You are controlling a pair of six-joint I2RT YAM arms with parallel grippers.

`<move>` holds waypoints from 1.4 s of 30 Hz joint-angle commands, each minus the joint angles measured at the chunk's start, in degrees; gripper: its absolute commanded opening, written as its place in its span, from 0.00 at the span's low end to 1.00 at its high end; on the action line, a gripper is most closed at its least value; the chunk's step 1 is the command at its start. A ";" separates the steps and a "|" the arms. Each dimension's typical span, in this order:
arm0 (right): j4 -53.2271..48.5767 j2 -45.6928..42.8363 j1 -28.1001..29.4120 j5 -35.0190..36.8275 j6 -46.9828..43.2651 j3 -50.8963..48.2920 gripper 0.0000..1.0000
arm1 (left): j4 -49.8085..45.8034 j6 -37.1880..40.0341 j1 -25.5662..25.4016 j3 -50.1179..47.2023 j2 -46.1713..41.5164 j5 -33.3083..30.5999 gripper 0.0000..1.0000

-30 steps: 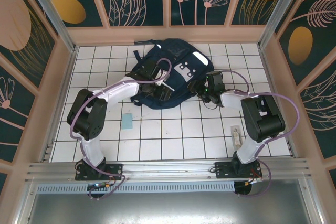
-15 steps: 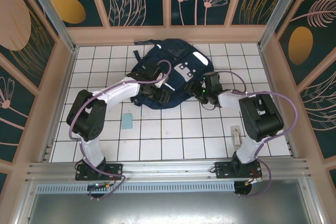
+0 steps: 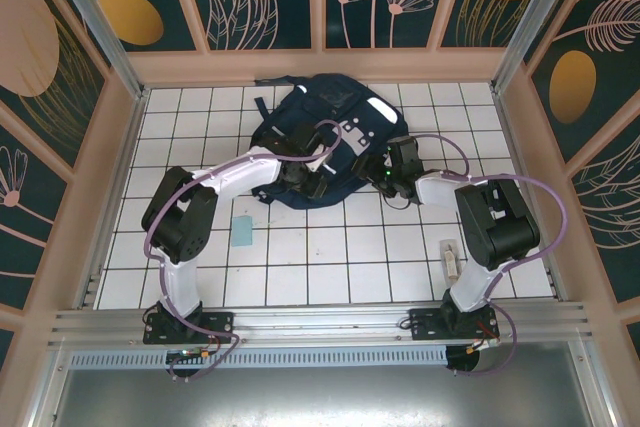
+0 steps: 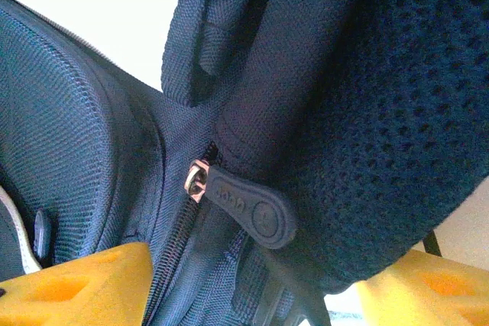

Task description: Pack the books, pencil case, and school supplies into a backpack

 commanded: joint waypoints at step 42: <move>25.97 3.85 3.63 -8.92 17.83 -4.08 0.06 | 7.56 -5.13 0.12 -1.63 -6.37 22.28 0.00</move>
